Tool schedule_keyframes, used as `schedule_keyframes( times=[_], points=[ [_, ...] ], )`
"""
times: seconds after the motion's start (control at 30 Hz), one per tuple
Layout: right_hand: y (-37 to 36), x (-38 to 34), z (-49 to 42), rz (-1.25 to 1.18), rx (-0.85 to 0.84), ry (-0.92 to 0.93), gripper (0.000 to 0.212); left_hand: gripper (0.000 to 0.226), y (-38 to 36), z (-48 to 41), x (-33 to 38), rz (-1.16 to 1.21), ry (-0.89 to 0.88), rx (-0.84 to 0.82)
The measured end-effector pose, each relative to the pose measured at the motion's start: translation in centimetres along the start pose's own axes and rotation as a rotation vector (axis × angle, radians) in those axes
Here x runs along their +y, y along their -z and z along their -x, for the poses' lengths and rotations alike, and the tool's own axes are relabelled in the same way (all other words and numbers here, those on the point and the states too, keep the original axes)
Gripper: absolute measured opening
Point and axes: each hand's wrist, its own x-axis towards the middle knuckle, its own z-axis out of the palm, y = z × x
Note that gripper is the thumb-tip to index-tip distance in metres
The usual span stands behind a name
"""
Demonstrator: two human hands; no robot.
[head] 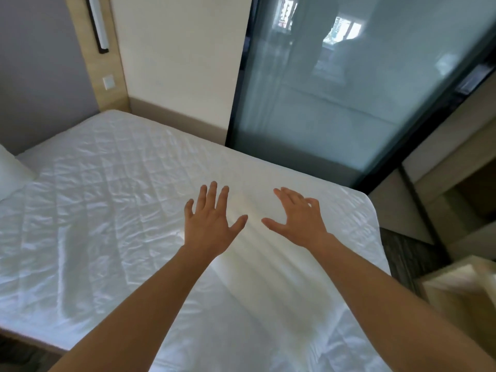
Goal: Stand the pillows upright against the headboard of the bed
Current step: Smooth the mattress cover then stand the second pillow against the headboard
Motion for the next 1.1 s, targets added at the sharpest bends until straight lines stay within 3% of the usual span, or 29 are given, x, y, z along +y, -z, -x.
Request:
schedule_keyframes(
  times=[0.3, 0.67, 1.1],
  points=[
    [-1.1, 5.5, -0.7, -0.012, -0.01, 0.032, 0.092, 0.089, -3.0, -1.2, 4.8, -0.011, 0.042, -0.014],
    [-5.9, 13.0, -7.8, -0.041, -0.088, 0.307, 0.09, 0.09, -9.3, -3.4, 10.3, -0.041, 0.333, 0.009],
    [-16.4, 11.4, -22.1, -0.048, -0.215, 0.4, 0.095, 0.09, -19.0, -10.8, 2.5, 0.008, 0.547, -0.078]
  ],
)
